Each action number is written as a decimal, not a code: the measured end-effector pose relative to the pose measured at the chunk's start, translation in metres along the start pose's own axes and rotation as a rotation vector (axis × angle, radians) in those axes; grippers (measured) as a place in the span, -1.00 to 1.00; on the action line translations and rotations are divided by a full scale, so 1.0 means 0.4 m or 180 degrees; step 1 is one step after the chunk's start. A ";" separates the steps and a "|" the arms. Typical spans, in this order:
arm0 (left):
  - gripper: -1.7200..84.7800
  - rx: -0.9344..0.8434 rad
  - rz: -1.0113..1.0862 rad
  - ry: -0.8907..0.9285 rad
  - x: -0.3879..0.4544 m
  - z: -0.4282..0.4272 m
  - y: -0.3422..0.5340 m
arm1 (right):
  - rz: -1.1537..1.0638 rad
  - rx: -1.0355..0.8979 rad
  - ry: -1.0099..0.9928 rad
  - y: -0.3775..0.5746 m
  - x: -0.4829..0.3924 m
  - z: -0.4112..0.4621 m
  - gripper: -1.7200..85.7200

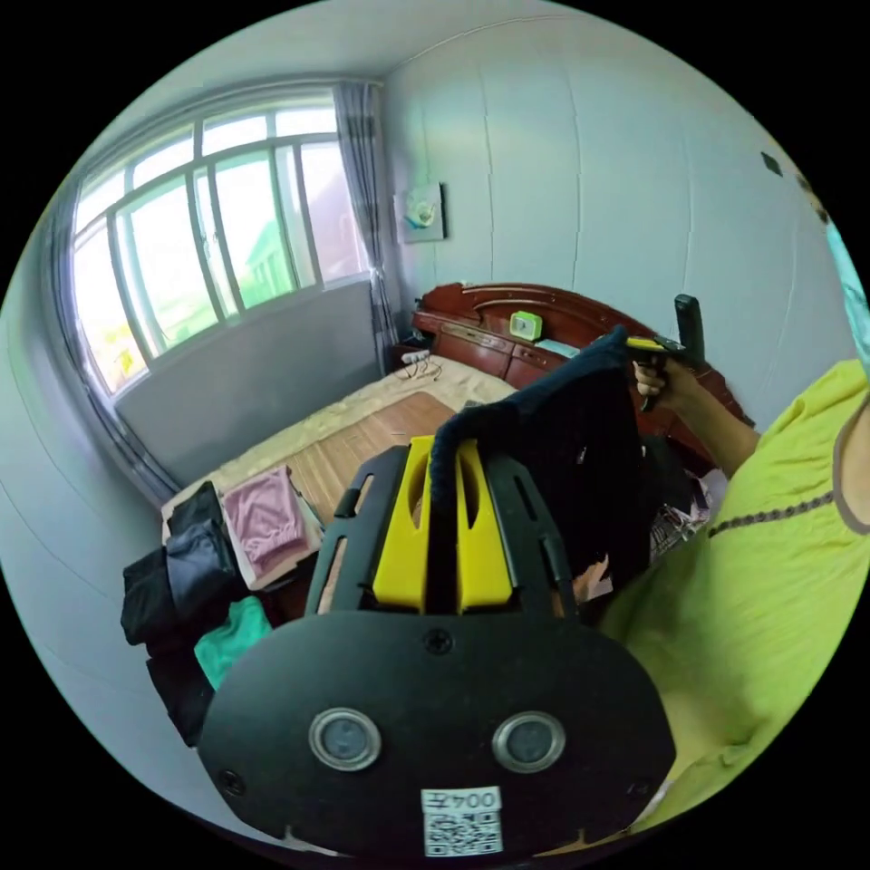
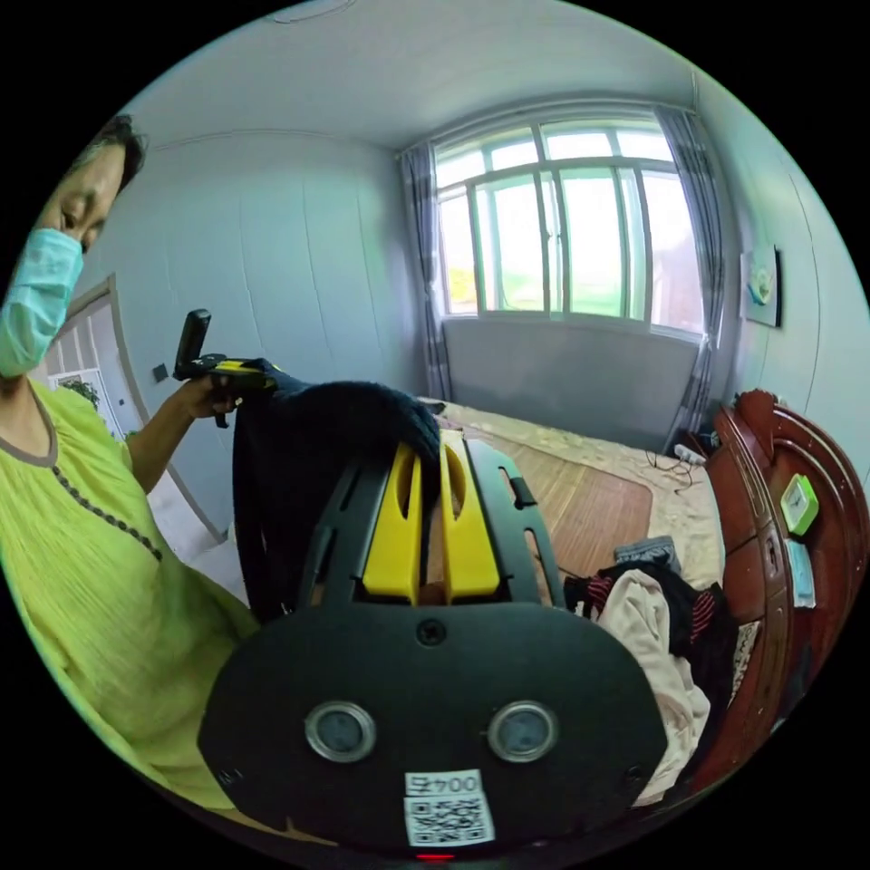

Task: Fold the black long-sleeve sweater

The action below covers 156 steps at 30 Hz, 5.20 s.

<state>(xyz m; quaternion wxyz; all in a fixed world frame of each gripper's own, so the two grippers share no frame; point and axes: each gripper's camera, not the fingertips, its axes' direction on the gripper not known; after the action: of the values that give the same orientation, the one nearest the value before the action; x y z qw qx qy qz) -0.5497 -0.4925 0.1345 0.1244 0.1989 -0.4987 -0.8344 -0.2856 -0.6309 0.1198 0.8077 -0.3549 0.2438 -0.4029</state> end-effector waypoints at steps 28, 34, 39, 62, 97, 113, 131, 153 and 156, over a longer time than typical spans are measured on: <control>-0.93 -0.1383 -0.1142 -0.0344 -0.866 0.700 -0.503 | 0.1055 -0.1910 0.0329 0.203 0.492 1.177 -0.86; -0.93 -0.1616 -0.0997 -0.0308 -0.957 0.556 -0.631 | 0.1047 -0.1853 0.0059 0.242 0.497 1.195 -0.86; -0.92 -0.1818 -0.0958 -0.0211 -1.044 0.475 -0.655 | 0.1061 -0.1958 0.0004 0.324 0.458 1.225 -0.86; -0.92 -0.0889 -0.2060 0.1099 -2.088 -0.008 -0.466 | 0.1612 -0.2176 0.0228 0.458 0.449 1.554 -0.87; -0.95 0.0554 -0.1239 0.0256 -1.797 -0.619 0.050 | 0.0540 0.0328 0.2120 0.801 -0.515 0.843 -0.78; -0.84 -0.0544 0.0206 -0.0710 -1.445 -0.208 0.055 | 0.1102 -0.0579 0.1732 1.096 -0.621 0.846 -0.98; -0.58 -0.1158 0.0076 -0.0124 -1.584 0.281 -0.013 | 0.1677 -0.0742 0.1580 1.220 -0.601 0.679 -0.98; -0.95 -0.1064 -0.0793 0.0099 -1.967 -0.110 0.335 | 0.1767 -0.0890 0.0627 1.020 -0.479 0.987 -0.71; -0.95 -0.0979 -0.1081 0.0097 -2.004 -0.123 0.385 | 0.1786 -0.1198 0.0567 0.955 -0.427 1.123 -0.69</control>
<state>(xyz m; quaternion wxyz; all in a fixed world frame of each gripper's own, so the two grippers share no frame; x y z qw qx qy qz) 0.1875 -0.2784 0.4162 0.0185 0.2712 -0.3231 -0.9065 0.1070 -0.1591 0.1269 0.7829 -0.3801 0.4715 -0.1425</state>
